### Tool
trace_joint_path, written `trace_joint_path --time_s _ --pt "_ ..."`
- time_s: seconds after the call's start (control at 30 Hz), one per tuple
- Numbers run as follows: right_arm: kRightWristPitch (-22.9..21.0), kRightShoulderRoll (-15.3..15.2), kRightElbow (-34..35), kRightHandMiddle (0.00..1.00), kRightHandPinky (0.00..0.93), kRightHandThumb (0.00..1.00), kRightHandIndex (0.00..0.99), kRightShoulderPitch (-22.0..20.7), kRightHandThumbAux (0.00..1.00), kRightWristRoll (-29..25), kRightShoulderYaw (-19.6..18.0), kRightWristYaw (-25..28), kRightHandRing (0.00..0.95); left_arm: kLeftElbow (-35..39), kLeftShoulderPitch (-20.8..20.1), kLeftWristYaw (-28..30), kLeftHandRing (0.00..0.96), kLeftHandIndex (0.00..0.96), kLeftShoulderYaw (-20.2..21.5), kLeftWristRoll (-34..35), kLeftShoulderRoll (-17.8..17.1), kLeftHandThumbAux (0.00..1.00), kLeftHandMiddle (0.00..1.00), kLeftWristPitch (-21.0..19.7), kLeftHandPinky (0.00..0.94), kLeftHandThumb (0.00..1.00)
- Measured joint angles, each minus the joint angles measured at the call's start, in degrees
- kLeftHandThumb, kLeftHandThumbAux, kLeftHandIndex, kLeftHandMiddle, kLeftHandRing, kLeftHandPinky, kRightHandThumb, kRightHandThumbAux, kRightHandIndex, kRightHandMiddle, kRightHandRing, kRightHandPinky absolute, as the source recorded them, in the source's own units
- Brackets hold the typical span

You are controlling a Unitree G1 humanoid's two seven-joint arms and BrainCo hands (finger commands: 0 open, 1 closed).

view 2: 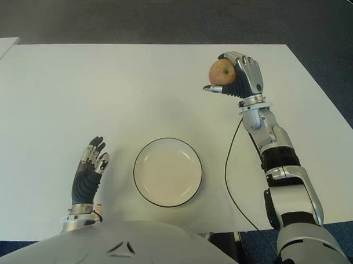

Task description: Put the apples into the plate.

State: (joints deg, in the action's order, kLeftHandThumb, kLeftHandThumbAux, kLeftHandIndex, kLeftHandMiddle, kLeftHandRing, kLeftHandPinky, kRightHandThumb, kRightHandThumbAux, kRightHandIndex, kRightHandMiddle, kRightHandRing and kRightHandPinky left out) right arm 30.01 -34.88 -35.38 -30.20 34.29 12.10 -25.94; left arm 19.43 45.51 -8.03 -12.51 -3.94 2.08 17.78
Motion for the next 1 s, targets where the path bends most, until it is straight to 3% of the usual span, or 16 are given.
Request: trace_joint_path --time_s 0.23,0.53,1.0 --pt "-0.95 -0.35 2.74 0.893 0.874 0.933 0.892 2.19 0.67 0.12 -0.37 1.95 0.886 -0.3 -0.35 0.0 0.052 0.069 0.15 0.0 0.06 0.536 0.051 -0.07 0.084 0.143" --pt "-2.59 1.63 23.14 0.891 0.87 0.935 0.89 13.73 0.668 2.76 -0.24 4.04 0.884 -0.29 -0.68 0.0 0.047 0.067 0.24 -0.13 0.05 0.541 0.046 -0.07 0.08 0.131" --pt "1.52 4.63 40.16 0.884 0.879 0.83 0.864 24.58 0.724 10.19 4.7 8.38 0.875 -0.28 -0.7 0.0 0.055 0.062 0.24 -0.53 -0.14 0.56 0.05 -0.22 0.109 0.131"
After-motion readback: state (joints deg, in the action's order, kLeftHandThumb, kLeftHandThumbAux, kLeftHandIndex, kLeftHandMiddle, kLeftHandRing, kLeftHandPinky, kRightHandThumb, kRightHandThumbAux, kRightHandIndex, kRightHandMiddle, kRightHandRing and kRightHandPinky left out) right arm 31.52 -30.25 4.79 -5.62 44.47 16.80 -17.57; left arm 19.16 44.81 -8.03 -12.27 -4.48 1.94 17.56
